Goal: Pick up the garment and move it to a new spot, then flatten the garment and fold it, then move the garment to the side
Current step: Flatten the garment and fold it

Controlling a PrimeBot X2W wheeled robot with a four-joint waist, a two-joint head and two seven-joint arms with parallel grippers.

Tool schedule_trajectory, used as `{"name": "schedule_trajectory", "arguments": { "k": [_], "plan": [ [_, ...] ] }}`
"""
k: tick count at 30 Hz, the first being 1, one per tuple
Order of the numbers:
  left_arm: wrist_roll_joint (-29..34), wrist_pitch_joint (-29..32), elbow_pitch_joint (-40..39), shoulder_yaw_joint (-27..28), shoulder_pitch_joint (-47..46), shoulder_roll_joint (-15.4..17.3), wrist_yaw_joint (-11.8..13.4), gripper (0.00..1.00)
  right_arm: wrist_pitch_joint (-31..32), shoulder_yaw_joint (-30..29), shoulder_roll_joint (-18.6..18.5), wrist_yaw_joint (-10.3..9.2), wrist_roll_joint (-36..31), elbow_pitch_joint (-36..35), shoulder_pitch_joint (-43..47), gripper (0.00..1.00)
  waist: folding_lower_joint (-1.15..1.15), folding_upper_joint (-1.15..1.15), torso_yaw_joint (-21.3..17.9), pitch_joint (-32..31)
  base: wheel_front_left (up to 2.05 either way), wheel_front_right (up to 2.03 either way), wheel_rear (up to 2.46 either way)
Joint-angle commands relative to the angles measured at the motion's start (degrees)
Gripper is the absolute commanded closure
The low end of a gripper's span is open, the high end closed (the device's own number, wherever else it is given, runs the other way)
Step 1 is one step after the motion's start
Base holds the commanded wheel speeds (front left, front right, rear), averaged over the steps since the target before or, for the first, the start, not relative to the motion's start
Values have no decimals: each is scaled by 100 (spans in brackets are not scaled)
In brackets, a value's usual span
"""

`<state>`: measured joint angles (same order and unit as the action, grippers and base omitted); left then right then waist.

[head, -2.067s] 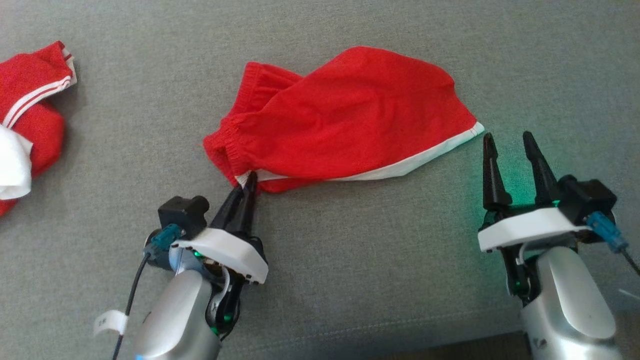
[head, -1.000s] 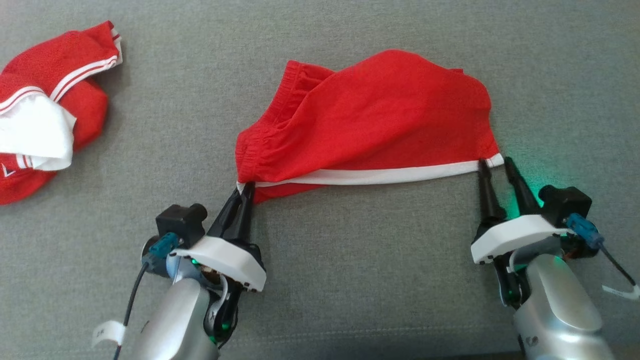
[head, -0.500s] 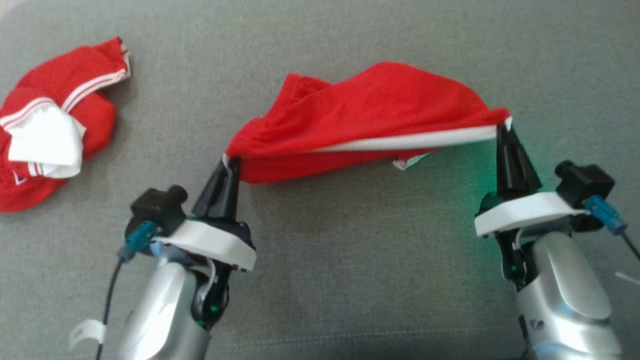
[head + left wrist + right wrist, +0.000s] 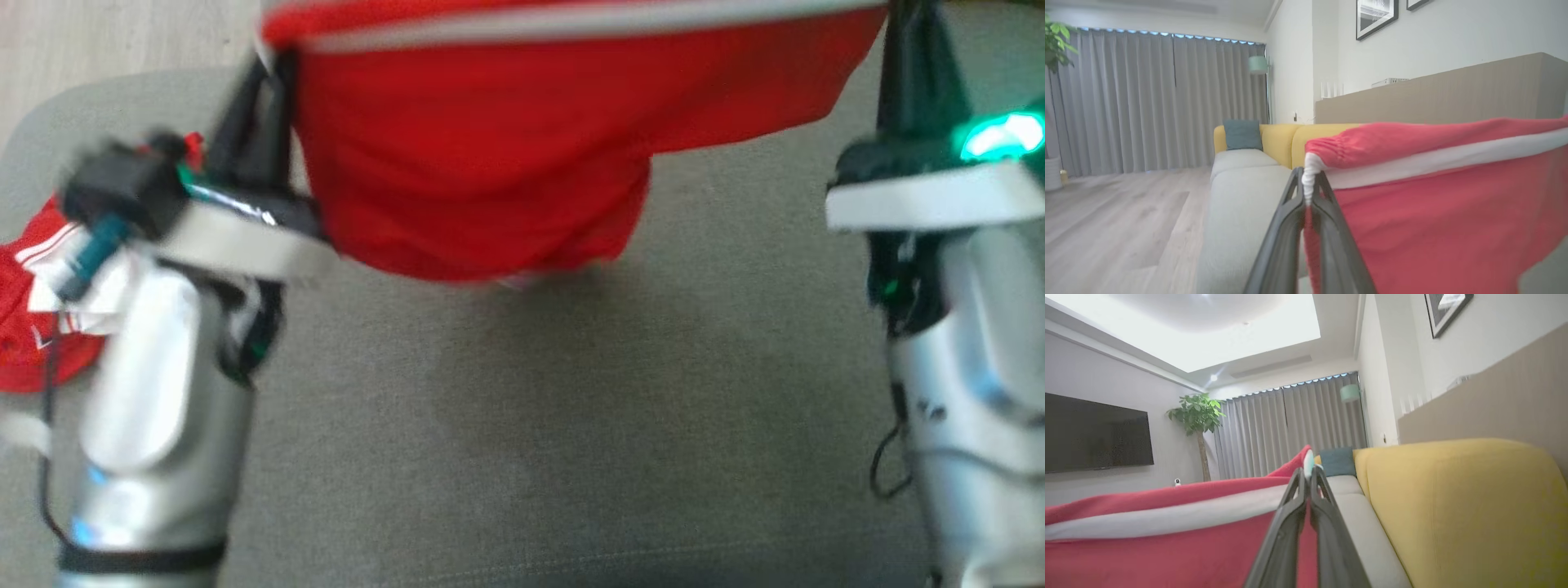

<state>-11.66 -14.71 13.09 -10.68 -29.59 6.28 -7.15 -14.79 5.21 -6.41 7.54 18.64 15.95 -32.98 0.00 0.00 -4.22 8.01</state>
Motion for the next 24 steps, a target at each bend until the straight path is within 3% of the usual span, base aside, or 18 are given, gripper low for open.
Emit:
{"name": "schedule_trajectory", "arguments": {
  "k": [1,8,16,21,24],
  "plan": [
    [72,-29,-149,232,-442,288,-12,100,-21,114,-72,-5,53,-233,-331,100,0,0,-34,31,0,0,0],
    [193,3,382,132,-1710,717,-25,100,-21,299,-340,-5,124,19,-1495,100,0,0,-59,449,0,0,0],
    [387,74,1472,-233,-3397,746,-21,100,-21,290,-420,-5,-411,990,-3248,100,0,0,64,1469,0,0,0],
    [587,-20,2086,-183,-4490,643,267,100,-21,-318,-346,-5,-1077,1170,-4248,100,0,0,73,1980,0,0,0],
    [578,-26,2022,-77,-4814,564,365,100,-21,-666,-311,-5,-1385,1167,-4528,100,0,0,82,2180,0,0,0]
  ]
}}
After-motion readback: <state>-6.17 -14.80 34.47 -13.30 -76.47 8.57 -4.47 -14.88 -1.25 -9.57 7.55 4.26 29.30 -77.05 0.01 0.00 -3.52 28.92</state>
